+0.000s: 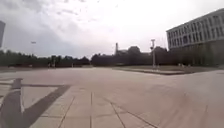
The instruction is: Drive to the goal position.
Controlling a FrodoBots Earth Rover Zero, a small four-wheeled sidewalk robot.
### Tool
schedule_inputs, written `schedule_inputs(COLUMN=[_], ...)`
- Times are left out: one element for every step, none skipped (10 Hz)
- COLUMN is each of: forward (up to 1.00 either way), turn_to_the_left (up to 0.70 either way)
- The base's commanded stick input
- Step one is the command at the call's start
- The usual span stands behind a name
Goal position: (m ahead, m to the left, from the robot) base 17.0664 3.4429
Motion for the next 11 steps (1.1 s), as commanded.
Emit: schedule_inputs(forward=[0.70, 0.70, 0.70, 0.70, 0.70, 0.70, 0.70, 0.70, 0.70, 0.70, 0.70], turn_to_the_left=[0.00, 0.22, 0.33, 0.35, 0.35, 0.35, 0.30, 0.01, 0.00, 0.00, 0.00])
